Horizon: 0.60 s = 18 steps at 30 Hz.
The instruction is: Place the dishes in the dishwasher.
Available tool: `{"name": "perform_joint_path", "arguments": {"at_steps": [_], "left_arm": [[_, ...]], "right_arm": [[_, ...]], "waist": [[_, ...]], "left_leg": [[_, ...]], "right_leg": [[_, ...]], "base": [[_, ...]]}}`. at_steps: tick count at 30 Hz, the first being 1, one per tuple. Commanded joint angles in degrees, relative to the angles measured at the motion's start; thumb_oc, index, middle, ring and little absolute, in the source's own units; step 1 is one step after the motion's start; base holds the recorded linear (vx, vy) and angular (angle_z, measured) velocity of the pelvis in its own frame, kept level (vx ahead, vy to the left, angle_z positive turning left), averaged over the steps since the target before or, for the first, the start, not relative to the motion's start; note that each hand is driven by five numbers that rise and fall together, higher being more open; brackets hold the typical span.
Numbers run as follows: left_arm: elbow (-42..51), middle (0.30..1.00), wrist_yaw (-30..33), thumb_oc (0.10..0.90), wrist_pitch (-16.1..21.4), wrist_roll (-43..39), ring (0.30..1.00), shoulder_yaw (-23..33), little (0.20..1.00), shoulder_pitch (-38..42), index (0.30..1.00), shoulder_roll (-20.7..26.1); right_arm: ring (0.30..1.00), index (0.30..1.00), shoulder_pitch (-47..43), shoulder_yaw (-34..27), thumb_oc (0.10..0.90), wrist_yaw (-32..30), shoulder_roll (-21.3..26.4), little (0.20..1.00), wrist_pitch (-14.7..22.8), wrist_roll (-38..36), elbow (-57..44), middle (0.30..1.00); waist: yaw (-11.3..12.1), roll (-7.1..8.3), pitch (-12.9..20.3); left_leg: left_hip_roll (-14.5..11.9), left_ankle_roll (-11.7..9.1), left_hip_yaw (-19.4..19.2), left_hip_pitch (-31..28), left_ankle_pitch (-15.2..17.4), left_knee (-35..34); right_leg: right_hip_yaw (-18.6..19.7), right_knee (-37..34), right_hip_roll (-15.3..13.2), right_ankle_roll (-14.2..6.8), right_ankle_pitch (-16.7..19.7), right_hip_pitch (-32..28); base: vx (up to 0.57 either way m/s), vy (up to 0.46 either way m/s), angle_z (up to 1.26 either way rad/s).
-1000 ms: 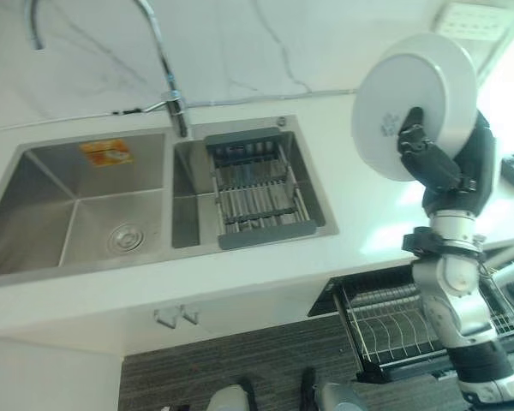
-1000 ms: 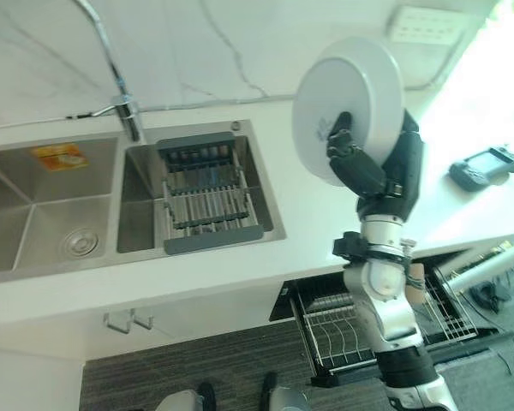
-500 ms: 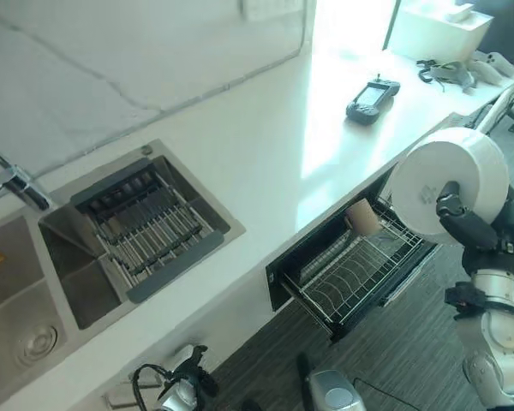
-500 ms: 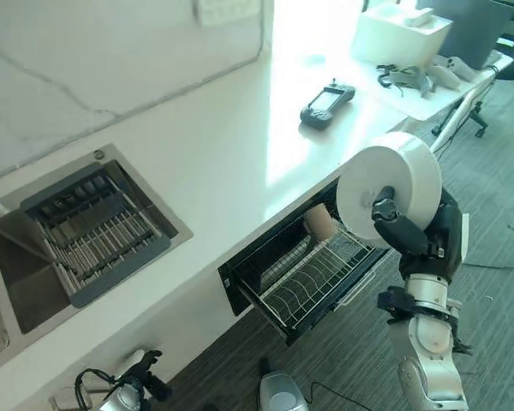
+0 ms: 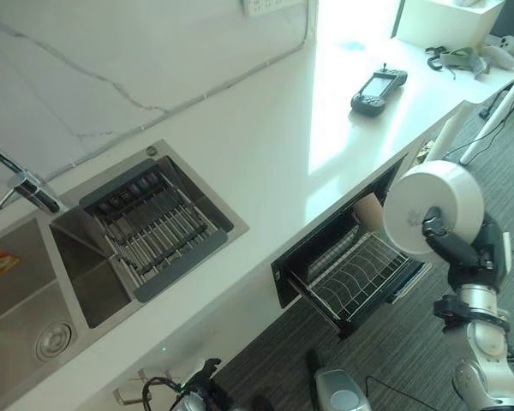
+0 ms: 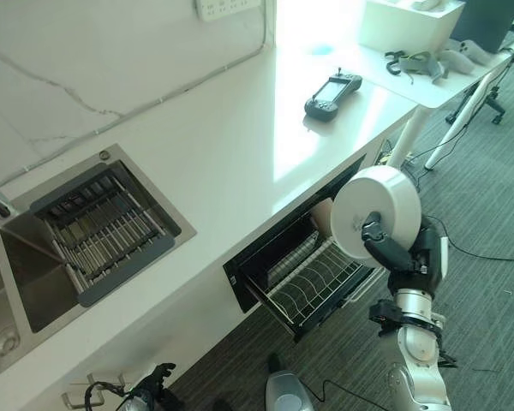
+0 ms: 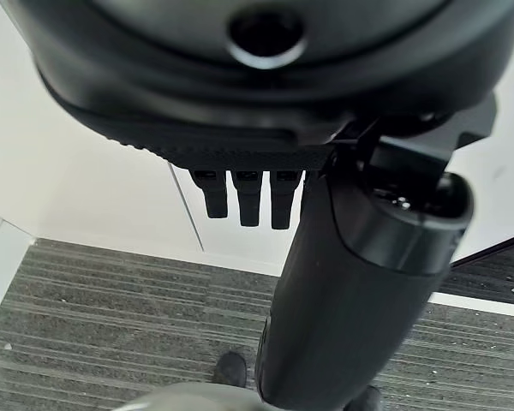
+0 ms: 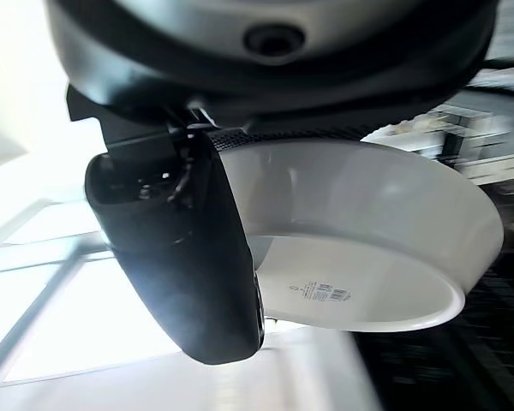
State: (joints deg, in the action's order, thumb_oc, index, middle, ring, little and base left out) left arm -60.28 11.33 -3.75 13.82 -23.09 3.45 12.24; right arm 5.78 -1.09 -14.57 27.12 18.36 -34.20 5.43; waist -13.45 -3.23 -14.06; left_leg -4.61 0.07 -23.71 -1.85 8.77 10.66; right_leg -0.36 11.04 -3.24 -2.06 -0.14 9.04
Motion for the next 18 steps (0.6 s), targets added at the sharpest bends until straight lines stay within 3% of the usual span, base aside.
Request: {"name": "perform_joint_path", "arguments": {"at_steps": [1, 6, 11, 18], "left_arm": [[1.6, 0.9, 0.3, 0.8, 0.0, 0.2, 0.9, -0.2, 0.9, 2.2, 0.9, 3.8], [2.5, 0.9, -0.1, 0.8, -0.7, 0.9, 0.9, -1.2, 0.9, 2.3, 0.9, 3.7], [2.9, 0.9, -0.3, 0.8, -1.2, 1.3, 0.9, -2.1, 0.9, 2.6, 0.9, 3.9], [3.7, 0.9, -1.5, 0.8, -1.0, 1.8, 0.9, -4.4, 0.9, 3.9, 0.9, 4.5]], "right_arm": [[0.3, 0.3, -7.1, -4.0, 0.4, 1.4, -0.1, 0.3, 5.1, 2.0, -5.0, 0.3], [0.3, 0.3, -8.7, -1.6, 0.4, -0.5, -1.2, 0.3, 4.2, 3.8, -1.1, 0.3], [0.3, 0.3, -10.9, 0.5, 0.4, -6.4, -2.1, 0.3, 2.9, 7.3, 4.1, 0.3], [0.3, 0.3, -16.2, 3.8, 0.4, -8.5, -0.7, 0.3, 0.5, 13.5, 11.5, 0.3]], "waist": [[1.5, 2.6, -1.1], [2.3, 2.59, -2.5], [3.4, 2.56, -3.7], [5.6, 2.9, -5.3]], "left_leg": [[-0.1, 1.9, 4.7, -1.4, 10.4, 6.5], [0.3, 2.0, 5.1, -1.0, 10.1, 6.5], [0.8, 2.2, 6.4, -0.5, 10.0, 6.5], [1.0, 2.3, 6.9, 0.7, 8.7, 6.5]], "right_leg": [[-0.7, 6.1, -5.2, -5.4, -9.9, -0.4], [-1.5, 6.1, -5.8, -5.5, -9.3, 0.2], [-2.0, 6.1, -6.1, -5.5, -9.0, 0.7], [-3.3, 6.1, -7.0, -5.0, -7.3, 2.1]], "base": [[-0.01, -0.016, 0.12], [0.01, -0.013, 0.06], [0.03, -0.019, 0.13], [-0.02, -0.024, 0.05]]}}
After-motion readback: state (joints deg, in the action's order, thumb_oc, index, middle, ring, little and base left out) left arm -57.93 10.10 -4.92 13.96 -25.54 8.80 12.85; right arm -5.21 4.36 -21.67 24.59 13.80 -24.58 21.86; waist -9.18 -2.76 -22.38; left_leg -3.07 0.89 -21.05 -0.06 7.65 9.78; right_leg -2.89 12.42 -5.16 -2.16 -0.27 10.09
